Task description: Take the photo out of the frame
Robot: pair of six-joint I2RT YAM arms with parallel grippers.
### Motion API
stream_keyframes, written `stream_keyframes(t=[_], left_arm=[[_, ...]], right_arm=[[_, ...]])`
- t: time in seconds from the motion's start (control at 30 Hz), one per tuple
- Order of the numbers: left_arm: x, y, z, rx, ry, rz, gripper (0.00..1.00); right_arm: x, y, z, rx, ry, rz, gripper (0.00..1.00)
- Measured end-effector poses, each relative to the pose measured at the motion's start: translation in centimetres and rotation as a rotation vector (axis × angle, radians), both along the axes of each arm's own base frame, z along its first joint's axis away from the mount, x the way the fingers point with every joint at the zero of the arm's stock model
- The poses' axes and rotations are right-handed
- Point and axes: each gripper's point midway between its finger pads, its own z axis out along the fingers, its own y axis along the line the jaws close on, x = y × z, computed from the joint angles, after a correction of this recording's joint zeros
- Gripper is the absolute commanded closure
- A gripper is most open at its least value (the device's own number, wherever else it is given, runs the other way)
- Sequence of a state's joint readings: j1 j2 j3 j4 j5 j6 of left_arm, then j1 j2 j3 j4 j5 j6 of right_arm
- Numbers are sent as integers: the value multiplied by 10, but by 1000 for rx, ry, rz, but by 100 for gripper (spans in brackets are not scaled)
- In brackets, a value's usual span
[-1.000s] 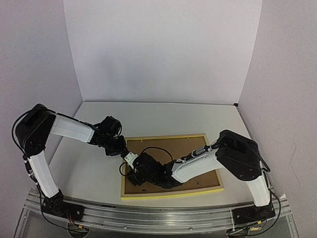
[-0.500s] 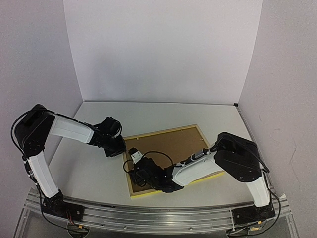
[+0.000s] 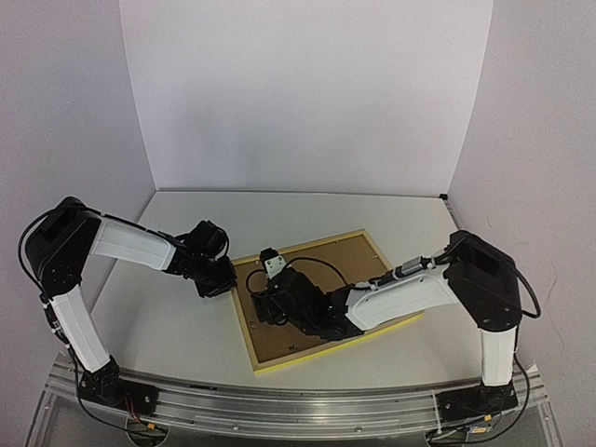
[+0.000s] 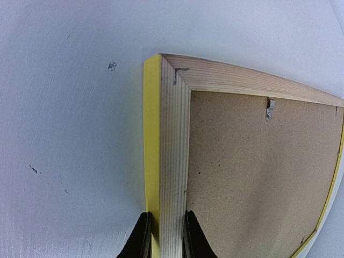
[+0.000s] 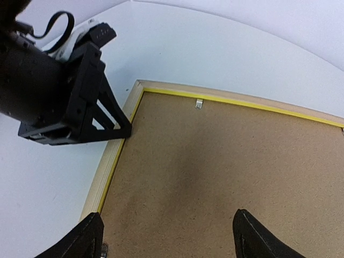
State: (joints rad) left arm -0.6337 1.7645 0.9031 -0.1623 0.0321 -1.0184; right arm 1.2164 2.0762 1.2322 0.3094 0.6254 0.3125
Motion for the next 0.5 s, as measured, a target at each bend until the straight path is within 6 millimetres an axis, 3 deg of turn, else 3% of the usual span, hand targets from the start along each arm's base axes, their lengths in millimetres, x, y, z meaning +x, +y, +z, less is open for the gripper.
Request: stream_keyframes(t=[0.1, 0.23, 0.37, 0.5], left_arm=[[-5, 1, 0, -6, 3, -1, 100], [-18, 2, 0, -21, 20, -3, 95], [-37, -3, -1, -13, 41, -36, 41], [-63, -11, 5, 5, 67, -111, 11]], right_arm=[[6, -5, 20, 40, 8, -13, 19], [15, -11, 24, 73, 66, -14, 20], [41, -35, 7, 86, 184, -61, 21], [75, -70, -6, 100, 261, -151, 18]])
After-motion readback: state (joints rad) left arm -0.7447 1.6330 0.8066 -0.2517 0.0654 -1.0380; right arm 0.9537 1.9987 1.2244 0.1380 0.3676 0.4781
